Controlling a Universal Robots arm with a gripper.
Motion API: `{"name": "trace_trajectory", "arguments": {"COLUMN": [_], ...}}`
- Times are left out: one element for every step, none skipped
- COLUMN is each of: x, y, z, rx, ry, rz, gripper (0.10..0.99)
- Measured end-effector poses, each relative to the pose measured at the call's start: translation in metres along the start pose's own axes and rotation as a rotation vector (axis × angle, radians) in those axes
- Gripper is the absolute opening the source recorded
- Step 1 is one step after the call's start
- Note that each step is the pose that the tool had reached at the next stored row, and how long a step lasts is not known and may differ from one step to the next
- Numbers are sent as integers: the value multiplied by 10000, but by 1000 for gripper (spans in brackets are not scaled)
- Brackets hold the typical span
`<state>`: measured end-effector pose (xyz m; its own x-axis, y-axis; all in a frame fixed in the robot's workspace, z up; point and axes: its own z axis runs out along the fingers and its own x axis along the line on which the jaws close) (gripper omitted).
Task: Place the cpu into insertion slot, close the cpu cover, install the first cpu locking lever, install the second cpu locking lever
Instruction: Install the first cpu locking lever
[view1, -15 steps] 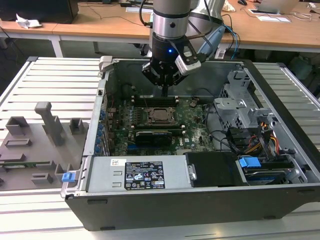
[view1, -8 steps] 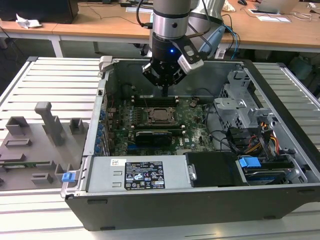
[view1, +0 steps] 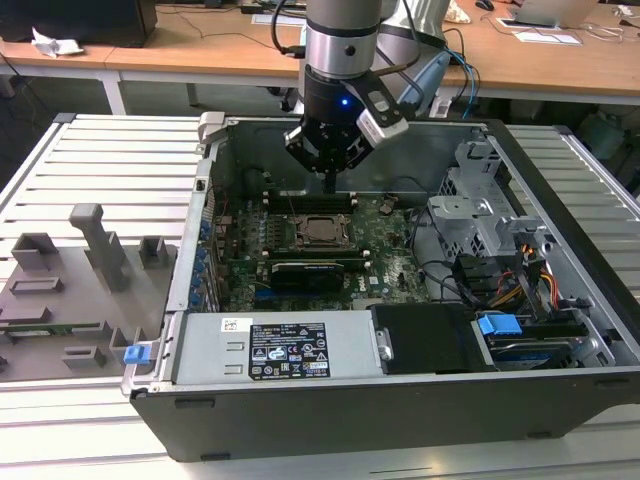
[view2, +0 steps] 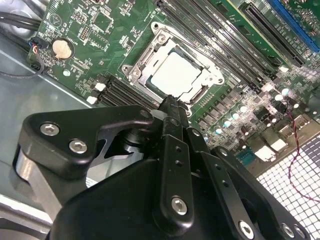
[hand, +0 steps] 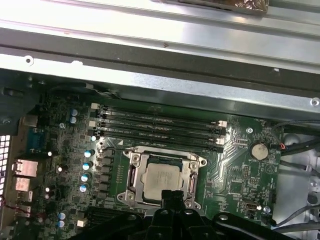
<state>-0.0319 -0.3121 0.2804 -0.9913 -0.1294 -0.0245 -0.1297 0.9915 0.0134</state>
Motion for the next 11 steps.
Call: {"name": "trace_trajectory", "arguments": {"x": [4, 9, 14, 14, 19, 24, 32, 41, 52, 66, 83], "y": [1, 1, 2, 2, 3, 3, 4, 5, 7, 9, 11], "z": [1, 1, 1, 1, 2, 3, 4, 5, 6, 8, 9], "rx": [-2, -2, -2, -2, -2, -2, -2, -3, -2, -3, -4], "ry": [0, 1, 1, 1, 0, 1, 1, 0, 1, 0, -1], "rz": [-9, -14, -18, -19, -17, -17, -18, -18, -19, -18, -17], "gripper": [106, 106, 106, 106, 106, 106, 106, 106, 106, 106, 106]}}
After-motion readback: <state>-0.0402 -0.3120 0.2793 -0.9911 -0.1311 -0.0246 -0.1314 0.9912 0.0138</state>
